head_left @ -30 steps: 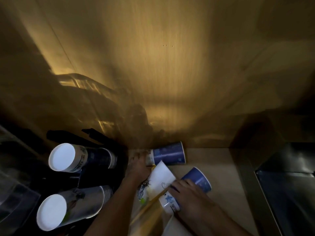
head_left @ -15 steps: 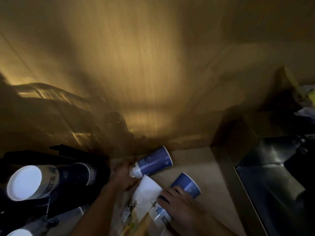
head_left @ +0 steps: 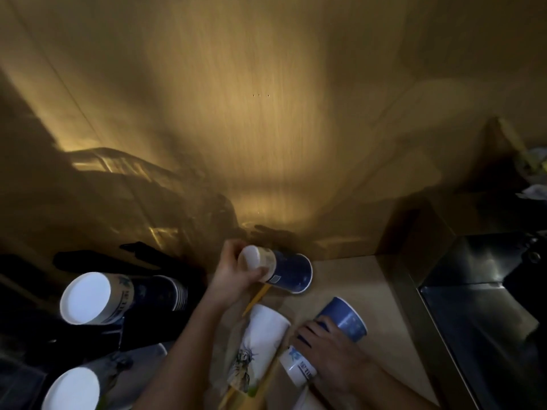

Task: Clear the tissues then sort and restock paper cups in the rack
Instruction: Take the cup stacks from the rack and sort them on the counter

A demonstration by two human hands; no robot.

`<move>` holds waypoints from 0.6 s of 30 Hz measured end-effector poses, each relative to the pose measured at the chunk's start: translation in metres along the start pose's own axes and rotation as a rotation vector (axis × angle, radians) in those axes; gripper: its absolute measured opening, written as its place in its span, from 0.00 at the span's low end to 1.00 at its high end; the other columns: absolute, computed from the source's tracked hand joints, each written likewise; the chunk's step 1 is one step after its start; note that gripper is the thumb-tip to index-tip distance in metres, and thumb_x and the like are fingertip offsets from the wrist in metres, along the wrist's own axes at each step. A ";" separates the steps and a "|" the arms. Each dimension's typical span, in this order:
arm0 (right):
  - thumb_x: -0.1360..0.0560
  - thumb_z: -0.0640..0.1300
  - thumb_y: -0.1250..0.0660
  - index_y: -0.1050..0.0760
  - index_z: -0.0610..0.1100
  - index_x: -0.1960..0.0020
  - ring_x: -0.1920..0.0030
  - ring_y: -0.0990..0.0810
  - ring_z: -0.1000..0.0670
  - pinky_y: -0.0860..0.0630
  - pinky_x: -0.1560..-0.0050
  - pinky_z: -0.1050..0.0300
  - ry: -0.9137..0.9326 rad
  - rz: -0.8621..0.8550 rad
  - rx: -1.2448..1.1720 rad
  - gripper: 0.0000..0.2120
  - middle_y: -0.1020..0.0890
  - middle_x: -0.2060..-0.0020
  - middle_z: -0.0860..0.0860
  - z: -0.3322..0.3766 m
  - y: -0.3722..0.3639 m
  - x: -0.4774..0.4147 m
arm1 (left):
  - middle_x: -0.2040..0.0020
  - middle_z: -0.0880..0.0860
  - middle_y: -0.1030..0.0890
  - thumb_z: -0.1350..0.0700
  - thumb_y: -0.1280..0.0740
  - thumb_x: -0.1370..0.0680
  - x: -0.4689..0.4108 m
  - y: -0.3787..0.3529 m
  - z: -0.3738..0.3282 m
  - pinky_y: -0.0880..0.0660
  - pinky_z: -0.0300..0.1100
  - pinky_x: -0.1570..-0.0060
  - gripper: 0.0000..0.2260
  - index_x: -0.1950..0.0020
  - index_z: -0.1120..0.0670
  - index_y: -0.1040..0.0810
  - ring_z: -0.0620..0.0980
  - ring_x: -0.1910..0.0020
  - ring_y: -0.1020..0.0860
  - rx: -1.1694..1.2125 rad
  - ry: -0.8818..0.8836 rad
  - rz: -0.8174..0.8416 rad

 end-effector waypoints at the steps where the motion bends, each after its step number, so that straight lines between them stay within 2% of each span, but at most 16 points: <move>1: 0.41 0.56 0.35 0.27 0.50 0.47 0.52 0.22 0.49 0.25 0.47 0.53 -0.004 0.004 -0.015 0.23 0.20 0.52 0.52 -0.002 -0.003 0.001 | 0.47 0.45 0.27 0.58 0.24 0.33 0.001 -0.001 -0.012 0.24 0.33 0.59 0.25 0.45 0.44 0.35 0.41 0.50 0.26 -0.025 -0.049 -0.009; 2: 0.41 0.55 0.34 0.27 0.49 0.47 0.53 0.22 0.48 0.26 0.47 0.51 -0.032 0.001 -0.009 0.23 0.20 0.53 0.50 -0.005 -0.005 0.002 | 0.45 0.47 0.28 0.57 0.24 0.33 0.003 -0.003 -0.022 0.23 0.38 0.55 0.26 0.45 0.43 0.36 0.43 0.48 0.26 -0.053 -0.088 -0.014; 4: 0.45 0.57 0.32 0.25 0.50 0.50 0.57 0.21 0.50 0.28 0.51 0.53 -0.133 0.001 0.007 0.25 0.19 0.57 0.53 -0.014 -0.002 0.006 | 0.40 0.52 0.30 0.57 0.25 0.34 0.009 -0.007 -0.042 0.24 0.49 0.46 0.28 0.44 0.42 0.39 0.49 0.43 0.27 -0.086 -0.147 -0.018; 6: 0.41 0.57 0.31 0.28 0.48 0.42 0.51 0.23 0.49 0.30 0.48 0.51 -0.260 -0.022 -0.027 0.29 0.20 0.49 0.51 -0.029 0.003 0.012 | 0.38 0.54 0.32 0.58 0.25 0.34 0.016 -0.009 -0.058 0.25 0.52 0.43 0.30 0.44 0.41 0.40 0.53 0.41 0.28 -0.078 -0.196 -0.029; 8: 0.33 0.56 0.35 0.38 0.47 0.34 0.41 0.29 0.46 0.37 0.41 0.48 -0.421 -0.081 -0.124 0.31 0.27 0.39 0.48 -0.048 0.007 0.020 | 0.38 0.54 0.33 0.60 0.26 0.34 0.023 -0.012 -0.071 0.25 0.51 0.43 0.31 0.43 0.42 0.41 0.54 0.41 0.28 -0.076 -0.233 -0.049; 9: 0.31 0.58 0.35 0.40 0.48 0.33 0.39 0.31 0.47 0.39 0.39 0.49 -0.529 -0.143 -0.198 0.31 0.28 0.37 0.49 -0.057 0.008 0.025 | 0.38 0.54 0.33 0.60 0.26 0.34 0.026 -0.014 -0.076 0.25 0.49 0.44 0.31 0.43 0.43 0.41 0.53 0.41 0.28 -0.078 -0.246 -0.054; 11: 0.32 0.58 0.33 0.38 0.48 0.34 0.38 0.31 0.48 0.38 0.36 0.50 -0.737 -0.304 -0.368 0.31 0.27 0.37 0.49 -0.075 0.019 0.039 | 0.39 0.54 0.32 0.59 0.25 0.34 0.032 -0.020 -0.082 0.25 0.46 0.44 0.30 0.42 0.44 0.41 0.52 0.41 0.28 -0.089 -0.280 -0.040; 13: 0.33 0.54 0.29 0.35 0.46 0.36 0.40 0.28 0.46 0.33 0.36 0.45 -0.911 -0.473 -0.541 0.30 0.25 0.40 0.46 -0.090 0.032 0.053 | 0.40 0.52 0.32 0.57 0.25 0.33 0.041 -0.031 -0.086 0.26 0.40 0.47 0.30 0.41 0.44 0.40 0.49 0.42 0.28 -0.134 -0.311 0.006; 15: 0.35 0.50 0.26 0.34 0.46 0.39 0.42 0.26 0.44 0.30 0.40 0.39 -1.010 -0.601 -0.685 0.29 0.24 0.43 0.45 -0.101 0.044 0.063 | 0.39 0.51 0.31 0.55 0.26 0.33 0.050 -0.044 -0.085 0.27 0.40 0.46 0.29 0.40 0.43 0.39 0.48 0.41 0.29 -0.175 -0.304 0.061; 18: 0.35 0.48 0.25 0.33 0.44 0.39 0.43 0.26 0.43 0.28 0.44 0.44 -1.051 -0.702 -0.892 0.29 0.24 0.43 0.43 -0.113 0.058 0.073 | 0.40 0.48 0.33 0.54 0.27 0.33 0.059 -0.064 -0.077 0.28 0.45 0.42 0.29 0.37 0.45 0.37 0.49 0.39 0.32 -0.308 -0.272 0.123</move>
Point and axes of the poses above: each hand's wrist, its own x-axis away from the middle knuckle, its own y-axis out of the back of the hand, z = x × y, the point moved 3 cm from there along -x, towards the middle knuckle
